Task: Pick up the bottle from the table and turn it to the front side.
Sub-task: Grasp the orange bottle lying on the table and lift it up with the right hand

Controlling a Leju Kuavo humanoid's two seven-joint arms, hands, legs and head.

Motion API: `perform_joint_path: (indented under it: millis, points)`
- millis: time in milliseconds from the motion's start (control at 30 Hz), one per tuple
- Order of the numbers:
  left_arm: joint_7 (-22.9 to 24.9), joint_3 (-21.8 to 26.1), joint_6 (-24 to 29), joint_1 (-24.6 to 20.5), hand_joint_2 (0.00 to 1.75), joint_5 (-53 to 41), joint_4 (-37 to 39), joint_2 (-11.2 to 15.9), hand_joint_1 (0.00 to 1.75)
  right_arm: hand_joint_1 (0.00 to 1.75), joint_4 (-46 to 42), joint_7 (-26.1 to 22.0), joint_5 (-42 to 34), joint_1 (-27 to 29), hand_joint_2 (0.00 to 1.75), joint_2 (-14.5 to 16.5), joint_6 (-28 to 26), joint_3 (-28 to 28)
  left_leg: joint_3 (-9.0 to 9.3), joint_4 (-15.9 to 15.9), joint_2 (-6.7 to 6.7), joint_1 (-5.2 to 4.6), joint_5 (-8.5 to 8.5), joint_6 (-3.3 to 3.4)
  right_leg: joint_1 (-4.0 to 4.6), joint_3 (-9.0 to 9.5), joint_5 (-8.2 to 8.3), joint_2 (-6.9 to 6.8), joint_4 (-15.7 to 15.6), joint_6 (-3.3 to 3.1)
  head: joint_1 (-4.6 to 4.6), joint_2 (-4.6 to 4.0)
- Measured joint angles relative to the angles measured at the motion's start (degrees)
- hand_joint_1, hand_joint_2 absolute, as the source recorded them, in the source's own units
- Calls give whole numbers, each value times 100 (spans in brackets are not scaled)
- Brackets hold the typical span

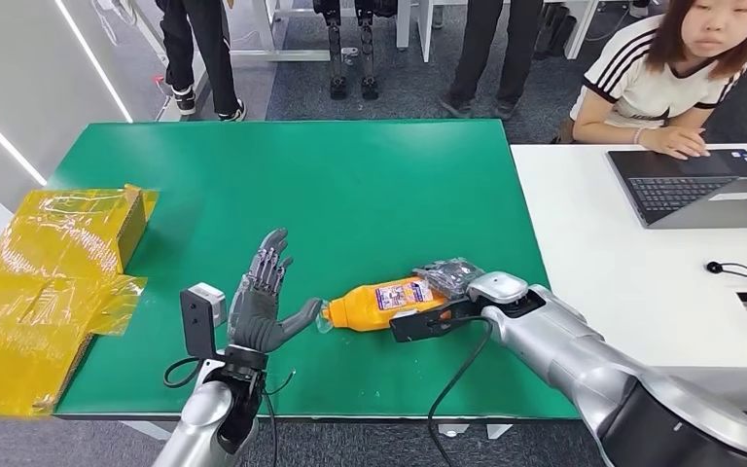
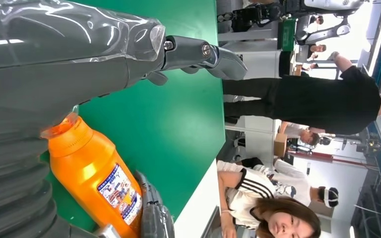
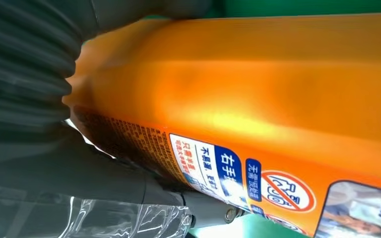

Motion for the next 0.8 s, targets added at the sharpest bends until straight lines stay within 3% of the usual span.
perform_joint_path:
  millis: [267, 567, 800]
  points:
    - [9, 48, -1, 162, 175, -72, -143, 1, 0, 175, -141, -297, -566, 311, 175, -59, -736, -387, 5, 0, 3, 0, 5, -1, 0, 3, 9, 2, 1, -5, -1, 0]
    - [9, 63, -25, 192, 175, -79, -166, 30, 0, 175, -455, -504, -904, 633, 175, -192, -685, -1123, -3, 0, 2, -1, 5, 0, 0, -4, 7, 1, 0, -4, -1, 0]
    - [9, 71, 130, 215, 175, -106, -250, 78, 0, 175, -915, -1141, -2183, 1270, 175, -266, -1039, -2118, -30, 1, -11, -2, 6, 2, 0, -23, 7, -11, 1, -4, -1, 0]
